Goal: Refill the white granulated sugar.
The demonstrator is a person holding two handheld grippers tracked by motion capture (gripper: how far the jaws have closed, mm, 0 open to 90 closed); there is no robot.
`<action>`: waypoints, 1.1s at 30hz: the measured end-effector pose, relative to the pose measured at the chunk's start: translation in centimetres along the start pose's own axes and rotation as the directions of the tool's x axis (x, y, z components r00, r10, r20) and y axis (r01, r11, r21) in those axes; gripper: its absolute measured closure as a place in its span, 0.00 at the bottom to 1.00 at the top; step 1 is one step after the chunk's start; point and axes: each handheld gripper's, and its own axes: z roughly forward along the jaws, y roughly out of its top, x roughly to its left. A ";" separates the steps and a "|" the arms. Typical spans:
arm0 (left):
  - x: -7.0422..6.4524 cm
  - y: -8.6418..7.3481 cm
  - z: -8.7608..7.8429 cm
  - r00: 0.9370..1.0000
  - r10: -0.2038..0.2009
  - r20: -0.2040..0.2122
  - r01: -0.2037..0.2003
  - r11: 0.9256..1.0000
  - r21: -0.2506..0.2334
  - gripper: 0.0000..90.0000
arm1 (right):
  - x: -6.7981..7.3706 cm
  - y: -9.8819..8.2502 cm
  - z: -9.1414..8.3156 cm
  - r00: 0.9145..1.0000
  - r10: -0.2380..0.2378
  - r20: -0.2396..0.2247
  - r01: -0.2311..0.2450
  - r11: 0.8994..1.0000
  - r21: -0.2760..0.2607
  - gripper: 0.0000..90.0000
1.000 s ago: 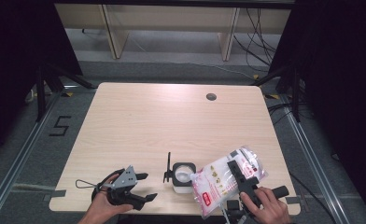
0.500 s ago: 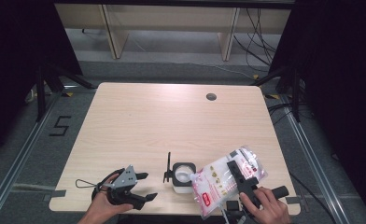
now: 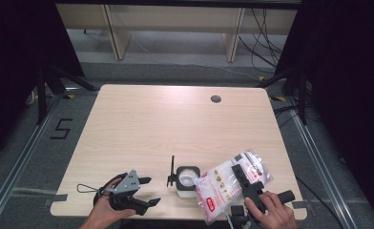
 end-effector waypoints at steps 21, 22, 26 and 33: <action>-0.2 0.0 0.0 1.000 -0.011 -0.002 0.011 1.000 -0.003 0.25 | 0.0 -0.6 0.3 0.999 0.043 -0.020 -0.044 0.998 -0.042 0.60; -0.1 -0.1 -0.1 1.000 0.003 -0.006 -0.003 1.000 0.002 0.25 | 0.3 -0.7 0.3 0.994 0.100 -0.034 -0.100 0.995 -0.028 0.60; 0.1 0.0 -0.1 1.000 0.015 -0.006 -0.015 1.000 0.013 0.25 | 0.2 -0.9 0.4 0.995 0.092 -0.044 -0.094 0.995 -0.041 0.60; -0.1 -0.1 0.1 1.000 0.001 0.000 -0.001 1.000 -0.003 0.25 | 0.4 -1.0 0.4 0.990 0.127 -0.061 -0.129 0.991 -0.025 0.60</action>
